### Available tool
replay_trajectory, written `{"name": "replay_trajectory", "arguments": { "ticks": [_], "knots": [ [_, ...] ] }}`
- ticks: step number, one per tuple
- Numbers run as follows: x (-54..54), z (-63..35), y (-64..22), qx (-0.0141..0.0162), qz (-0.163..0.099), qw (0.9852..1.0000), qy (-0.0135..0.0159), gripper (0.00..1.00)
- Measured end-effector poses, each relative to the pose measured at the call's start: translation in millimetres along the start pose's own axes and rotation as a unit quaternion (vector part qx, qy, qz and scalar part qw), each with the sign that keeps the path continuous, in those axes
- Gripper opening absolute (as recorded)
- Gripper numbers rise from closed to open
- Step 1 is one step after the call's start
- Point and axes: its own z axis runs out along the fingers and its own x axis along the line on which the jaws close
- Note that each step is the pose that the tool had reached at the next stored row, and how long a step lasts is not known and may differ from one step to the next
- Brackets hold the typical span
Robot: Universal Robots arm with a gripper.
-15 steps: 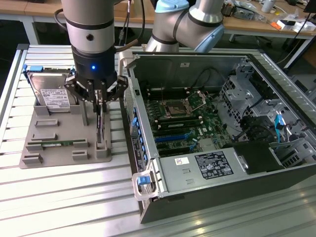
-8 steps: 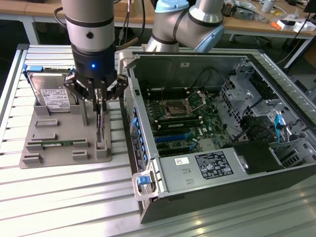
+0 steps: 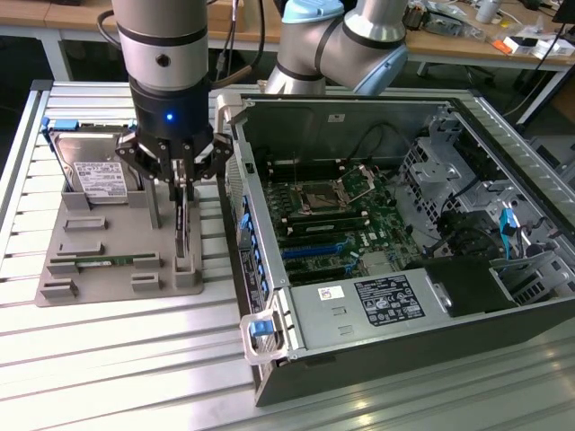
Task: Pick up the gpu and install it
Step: 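Pick up the gpu and move the gpu toward the slot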
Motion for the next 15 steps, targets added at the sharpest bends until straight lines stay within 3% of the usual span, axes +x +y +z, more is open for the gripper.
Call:
{"name": "replay_trajectory", "arguments": {
  "ticks": [15],
  "knots": [
    [-0.1,-5.4,0.0,0.0000,0.000,1.0000,0.0000,0.25]
  ]
}}
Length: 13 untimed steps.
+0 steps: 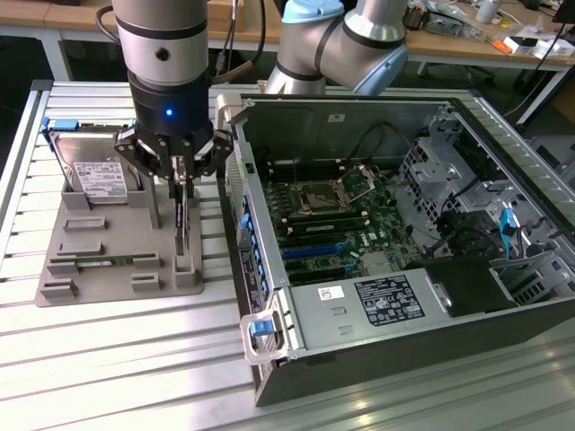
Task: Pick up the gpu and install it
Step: 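Pick up the gpu and move the gpu toward the slot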
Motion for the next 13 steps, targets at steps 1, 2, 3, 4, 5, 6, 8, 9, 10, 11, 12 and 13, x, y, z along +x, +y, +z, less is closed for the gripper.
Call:
{"name": "replay_trajectory", "arguments": {
  "ticks": [1,2,3,4,5,6,8,9,10,11,12,13],
  "knots": [
    [0.0,-0.3,0.0,0.0000,0.000,1.0000,0.0000,0.25],
    [0.0,-0.6,0.0,0.0000,0.000,1.0000,0.0000,0.25],
    [0.0,-1.0,0.0,0.0000,0.000,1.0000,0.0000,0.25],
    [0.0,-1.7,0.0,0.0000,0.000,1.0000,0.0000,0.25],
    [-0.1,-2.2,0.0,0.0000,0.000,1.0000,0.0000,0.25],
    [-0.1,-2.9,0.0,-0.0001,0.000,1.0000,0.0000,0.25],
    [-0.1,-3.7,0.0,0.0000,0.000,1.0000,0.0000,0.25],
    [-0.1,-3.9,0.0,-0.0001,0.000,1.0000,0.0000,0.25],
    [-0.1,-4.3,0.0,-0.0001,0.000,1.0000,0.0000,0.25],
    [-0.1,-4.6,0.0,0.0000,0.000,1.0000,0.0000,0.25],
    [-0.1,-5.0,0.0,0.0000,0.000,1.0000,0.0000,0.25],
    [-0.1,-5.6,0.1,0.0000,0.000,1.0000,0.0000,0.25]
  ]
}}
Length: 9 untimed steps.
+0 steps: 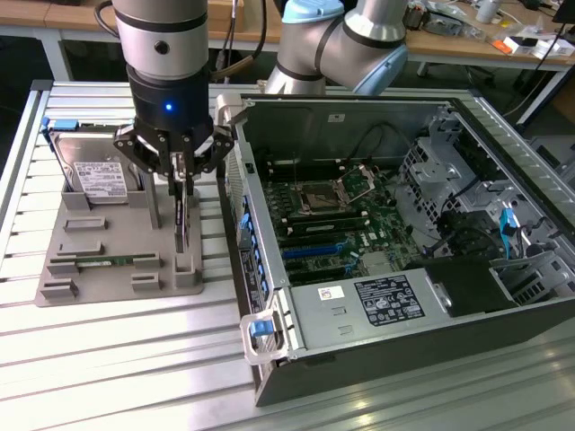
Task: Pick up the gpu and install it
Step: 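Pick up the gpu and move the gpu toward the slot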
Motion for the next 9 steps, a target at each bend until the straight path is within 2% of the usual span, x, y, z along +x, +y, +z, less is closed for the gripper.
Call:
{"name": "replay_trajectory", "arguments": {
  "ticks": [9],
  "knots": [
    [-0.1,-3.6,0.0,0.0000,0.000,1.0000,0.0000,0.25]
  ]
}}
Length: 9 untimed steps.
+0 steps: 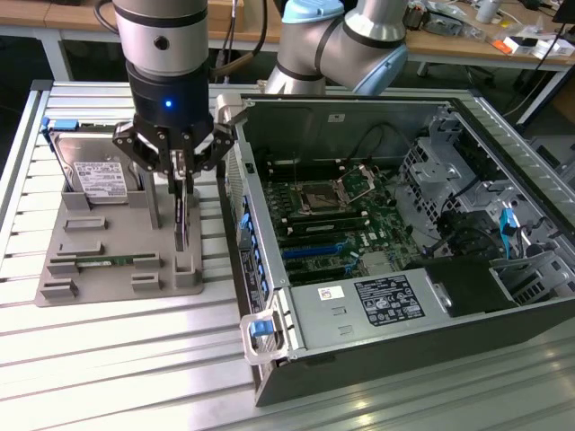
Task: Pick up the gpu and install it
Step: 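Pick up the gpu and move the gpu toward the slot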
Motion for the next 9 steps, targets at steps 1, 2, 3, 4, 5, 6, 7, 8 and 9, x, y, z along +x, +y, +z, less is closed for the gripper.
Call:
{"name": "replay_trajectory", "arguments": {
  "ticks": [1,2,3,4,5,6,7,8,9],
  "knots": [
    [0.0,-0.6,0.0,0.0000,0.000,1.0000,0.0001,0.25],
    [0.0,-0.9,0.0,0.0000,0.000,1.0000,0.0000,0.25],
    [0.0,-1.2,0.0,0.0000,0.000,1.0000,0.0001,0.25],
    [0.0,-1.3,0.0,0.0000,0.000,1.0000,0.0000,0.25],
    [0.0,-1.6,0.0,0.0000,0.000,1.0000,0.0000,0.25],
    [0.0,-1.9,0.0,0.0000,0.000,1.0000,0.0000,0.25],
    [0.0,-2.3,0.0,0.0001,0.000,1.0000,0.0001,0.25],
    [-0.1,-2.6,0.0,0.0000,0.000,1.0000,0.0000,0.25],
    [-0.1,-2.8,0.0,0.0000,0.000,1.0000,0.0000,0.25]
  ]
}}
